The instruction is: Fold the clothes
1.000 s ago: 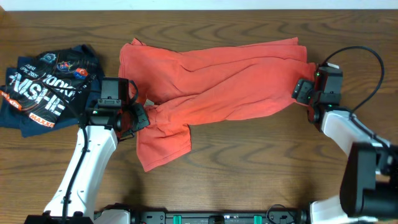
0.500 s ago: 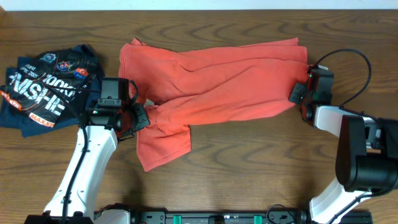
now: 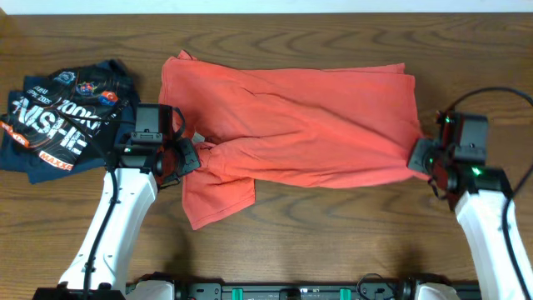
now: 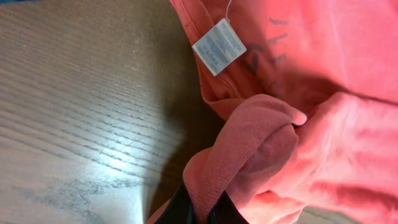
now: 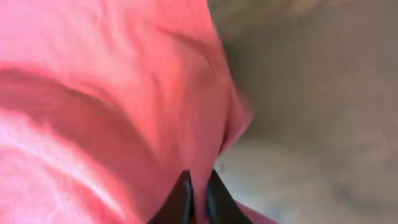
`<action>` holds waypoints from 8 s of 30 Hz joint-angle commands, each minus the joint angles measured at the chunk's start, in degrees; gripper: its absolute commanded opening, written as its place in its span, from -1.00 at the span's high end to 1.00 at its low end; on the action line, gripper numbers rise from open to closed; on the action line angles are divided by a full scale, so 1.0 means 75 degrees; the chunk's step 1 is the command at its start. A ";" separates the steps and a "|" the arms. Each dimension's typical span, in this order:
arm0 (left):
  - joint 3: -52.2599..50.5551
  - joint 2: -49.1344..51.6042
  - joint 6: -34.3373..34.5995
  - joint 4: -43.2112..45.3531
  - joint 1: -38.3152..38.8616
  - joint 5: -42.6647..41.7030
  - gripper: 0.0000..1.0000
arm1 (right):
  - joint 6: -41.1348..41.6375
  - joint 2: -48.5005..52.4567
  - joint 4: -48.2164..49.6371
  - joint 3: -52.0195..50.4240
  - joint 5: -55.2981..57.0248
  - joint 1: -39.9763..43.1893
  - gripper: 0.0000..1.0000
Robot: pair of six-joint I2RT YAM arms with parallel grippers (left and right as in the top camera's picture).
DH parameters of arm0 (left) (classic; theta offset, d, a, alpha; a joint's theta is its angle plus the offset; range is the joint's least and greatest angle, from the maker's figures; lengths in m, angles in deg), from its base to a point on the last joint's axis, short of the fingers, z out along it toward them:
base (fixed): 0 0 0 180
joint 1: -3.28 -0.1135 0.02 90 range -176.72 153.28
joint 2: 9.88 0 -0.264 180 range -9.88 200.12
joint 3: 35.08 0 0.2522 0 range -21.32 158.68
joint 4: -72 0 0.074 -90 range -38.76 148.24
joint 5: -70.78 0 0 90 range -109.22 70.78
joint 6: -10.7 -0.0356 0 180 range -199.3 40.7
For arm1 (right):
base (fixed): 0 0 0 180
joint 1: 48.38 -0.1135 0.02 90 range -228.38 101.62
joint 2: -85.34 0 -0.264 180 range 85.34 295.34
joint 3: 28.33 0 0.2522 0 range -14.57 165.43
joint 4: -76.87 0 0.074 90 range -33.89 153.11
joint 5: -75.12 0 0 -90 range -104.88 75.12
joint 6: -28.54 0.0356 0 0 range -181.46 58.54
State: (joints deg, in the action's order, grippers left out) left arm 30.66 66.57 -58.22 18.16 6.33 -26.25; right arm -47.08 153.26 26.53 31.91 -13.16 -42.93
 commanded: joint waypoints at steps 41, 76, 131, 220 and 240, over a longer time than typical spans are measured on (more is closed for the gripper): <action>-0.0032 0.0038 -0.0064 0.0055 -0.0038 0.0175 0.87 | 0.0513 0.3573 0.3206 0.0050 0.0076 0.0522 -0.43; -0.0032 0.0038 -0.0064 0.0058 -0.0041 0.0175 0.87 | 0.1241 0.4135 0.3692 0.0026 0.0114 0.0522 0.14; 0.4829 -0.1658 -0.0807 -0.3398 -0.1763 -0.3532 0.88 | -0.0038 -0.1763 -0.1556 0.4121 0.1061 0.1032 0.98; 0.2224 0.3223 -0.4092 -0.5770 -0.0883 -0.3908 0.88 | -0.0058 0.3960 -0.4884 0.4313 0.1778 0.2194 0.98; 0.2209 0.1810 -0.1483 -0.3037 -0.0921 -0.3401 0.88 | -0.0009 0.3931 -0.3369 0.4083 0.1282 0.2465 0.98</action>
State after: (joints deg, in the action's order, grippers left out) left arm 47.36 80.36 -77.43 -6.21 -0.31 -55.56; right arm -48.20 182.84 0.22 63.87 -3.50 -24.35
